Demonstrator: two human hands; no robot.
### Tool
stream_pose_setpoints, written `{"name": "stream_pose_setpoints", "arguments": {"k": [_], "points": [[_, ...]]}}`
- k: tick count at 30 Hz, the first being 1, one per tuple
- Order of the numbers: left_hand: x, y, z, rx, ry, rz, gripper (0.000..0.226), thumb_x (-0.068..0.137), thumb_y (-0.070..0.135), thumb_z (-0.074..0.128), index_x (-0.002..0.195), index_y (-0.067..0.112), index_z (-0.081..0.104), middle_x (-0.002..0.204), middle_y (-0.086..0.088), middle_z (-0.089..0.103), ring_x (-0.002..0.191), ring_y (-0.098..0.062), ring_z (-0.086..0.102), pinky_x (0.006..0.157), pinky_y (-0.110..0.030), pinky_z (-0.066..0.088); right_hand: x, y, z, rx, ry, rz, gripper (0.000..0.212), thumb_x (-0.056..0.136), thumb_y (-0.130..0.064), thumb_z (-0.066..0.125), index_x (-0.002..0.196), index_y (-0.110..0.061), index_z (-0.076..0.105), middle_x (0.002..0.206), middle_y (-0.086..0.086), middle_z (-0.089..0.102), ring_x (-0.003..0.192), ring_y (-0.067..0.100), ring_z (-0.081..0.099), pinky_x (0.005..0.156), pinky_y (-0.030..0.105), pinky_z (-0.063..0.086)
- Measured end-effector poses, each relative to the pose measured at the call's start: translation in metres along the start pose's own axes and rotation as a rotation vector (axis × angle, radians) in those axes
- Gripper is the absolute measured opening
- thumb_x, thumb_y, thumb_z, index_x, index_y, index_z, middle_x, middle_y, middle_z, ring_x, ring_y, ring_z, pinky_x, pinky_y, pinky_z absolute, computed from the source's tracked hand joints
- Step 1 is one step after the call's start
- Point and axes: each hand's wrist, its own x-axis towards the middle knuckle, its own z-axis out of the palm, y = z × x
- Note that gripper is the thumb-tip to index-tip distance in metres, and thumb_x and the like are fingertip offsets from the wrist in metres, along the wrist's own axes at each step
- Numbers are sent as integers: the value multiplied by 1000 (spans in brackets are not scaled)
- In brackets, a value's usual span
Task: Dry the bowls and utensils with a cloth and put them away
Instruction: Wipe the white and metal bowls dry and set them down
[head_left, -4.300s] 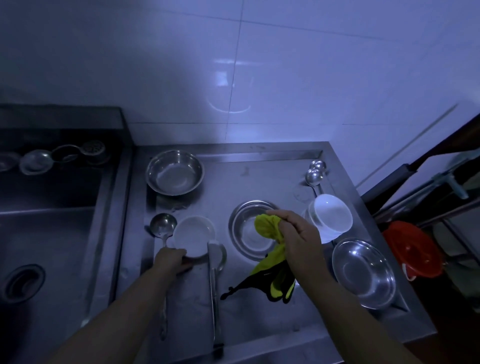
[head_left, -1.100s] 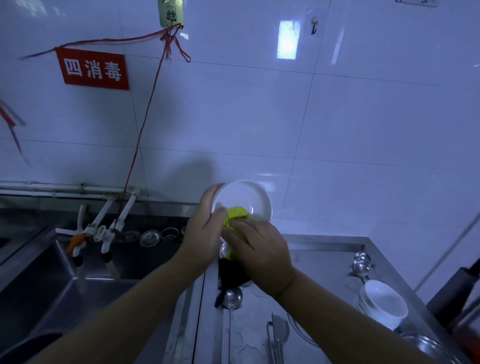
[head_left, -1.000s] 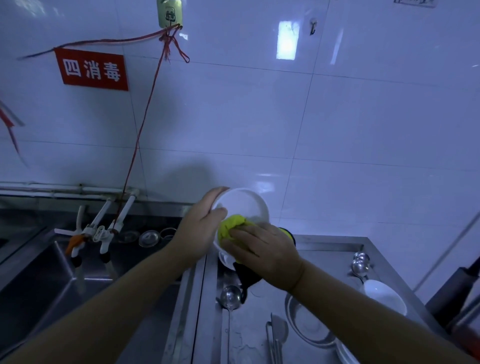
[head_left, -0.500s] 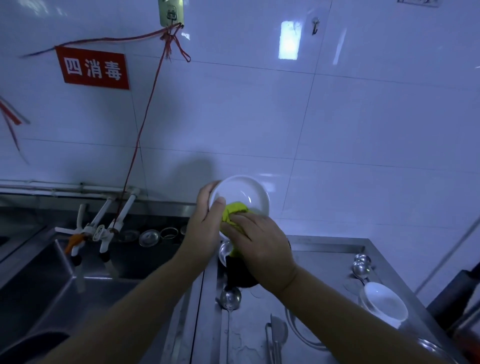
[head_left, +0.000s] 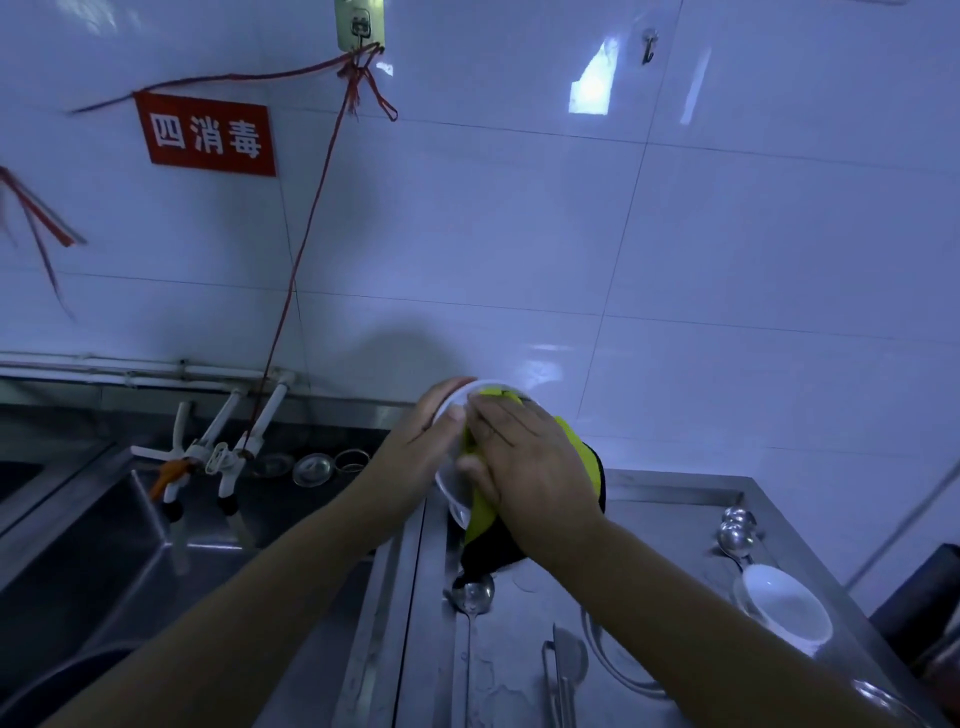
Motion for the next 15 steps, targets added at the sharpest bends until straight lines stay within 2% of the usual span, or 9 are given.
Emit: {"name": "stream_pose_setpoints", "arguments": {"k": [3, 5, 7, 10, 13, 15], "points": [[-2, 1, 1, 32, 21, 20, 29, 89, 42, 42, 116, 45, 55, 127, 14, 57, 118, 0, 52, 97, -24, 41, -7, -13, 4, 126, -79, -67, 41, 95, -35, 43, 103, -4, 69, 116, 12, 65, 109, 26, 57, 91, 40, 43], [-2, 0, -3, 63, 16, 31, 28, 90, 45, 44, 116, 49, 55, 129, 17, 55, 120, -2, 50, 100, -28, 41, -17, -15, 4, 123, -78, -175, 42, 90, -40, 49, 100, -5, 70, 112, 11, 67, 108, 23, 56, 94, 36, 41], [-2, 2, -6, 75, -30, 19, 24, 96, 40, 44, 116, 48, 55, 126, 18, 56, 117, -4, 53, 95, -26, 44, -26, -7, -1, 67, -49, -279, 41, 84, -40, 56, 99, -6, 73, 109, 9, 70, 105, 22, 63, 97, 34, 42], [-2, 9, -13, 95, -130, -37, 24, 100, 26, 40, 112, 41, 55, 114, 19, 59, 97, 2, 61, 78, -15, 50, -35, 15, -10, 38, -49, -483, 14, 89, -15, 64, 97, -8, 73, 110, 9, 70, 104, 24, 65, 91, 37, 50], [5, 18, -19, 199, -305, -116, 24, 99, 27, 41, 116, 34, 56, 117, 16, 60, 97, 4, 60, 78, -12, 50, -31, 31, -13, -14, -48, -681, 10, 92, -6, 63, 90, -8, 72, 105, 12, 70, 98, 27, 65, 85, 38, 51], [9, 22, -24, 210, -345, -172, 26, 99, 26, 43, 121, 30, 56, 119, 14, 60, 99, 4, 60, 76, -10, 49, -27, 33, -11, -4, -39, -715, 10, 91, -3, 63, 85, -7, 70, 100, 14, 69, 91, 29, 65, 81, 39, 51]]}}
